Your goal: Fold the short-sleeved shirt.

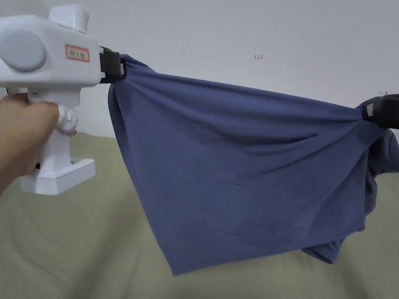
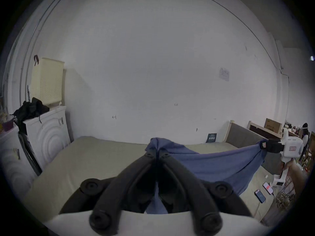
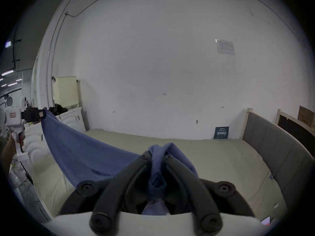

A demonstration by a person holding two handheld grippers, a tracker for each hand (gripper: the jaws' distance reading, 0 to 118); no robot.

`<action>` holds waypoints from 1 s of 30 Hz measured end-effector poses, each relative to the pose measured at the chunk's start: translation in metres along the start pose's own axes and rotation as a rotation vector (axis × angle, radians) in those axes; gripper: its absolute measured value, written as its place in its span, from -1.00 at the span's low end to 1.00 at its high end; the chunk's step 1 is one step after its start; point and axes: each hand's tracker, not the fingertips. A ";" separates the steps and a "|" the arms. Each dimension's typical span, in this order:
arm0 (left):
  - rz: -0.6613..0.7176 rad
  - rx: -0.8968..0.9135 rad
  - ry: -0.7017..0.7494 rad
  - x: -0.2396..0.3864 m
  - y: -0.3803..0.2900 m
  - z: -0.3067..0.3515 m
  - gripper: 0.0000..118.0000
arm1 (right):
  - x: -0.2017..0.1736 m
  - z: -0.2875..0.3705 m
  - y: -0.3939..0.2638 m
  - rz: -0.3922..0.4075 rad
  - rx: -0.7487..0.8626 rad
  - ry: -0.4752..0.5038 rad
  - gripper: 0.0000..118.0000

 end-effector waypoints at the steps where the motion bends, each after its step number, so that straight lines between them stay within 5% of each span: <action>1: -0.002 -0.005 0.003 -0.001 0.006 -0.005 -0.98 | -0.001 -0.005 0.006 0.001 0.004 -0.007 -0.86; 9: 0.008 -0.021 0.034 -0.001 -0.004 -0.019 -0.98 | -0.009 -0.031 0.005 -0.003 0.008 -0.046 -0.86; 21: 0.083 -0.266 0.005 -0.008 -0.175 0.008 -0.98 | 0.007 -0.020 -0.157 -0.024 -0.215 -0.045 -0.86; 30: 0.145 -0.461 0.002 0.000 -0.279 0.070 -0.98 | -0.001 0.044 -0.253 -0.116 -0.351 -0.114 -0.86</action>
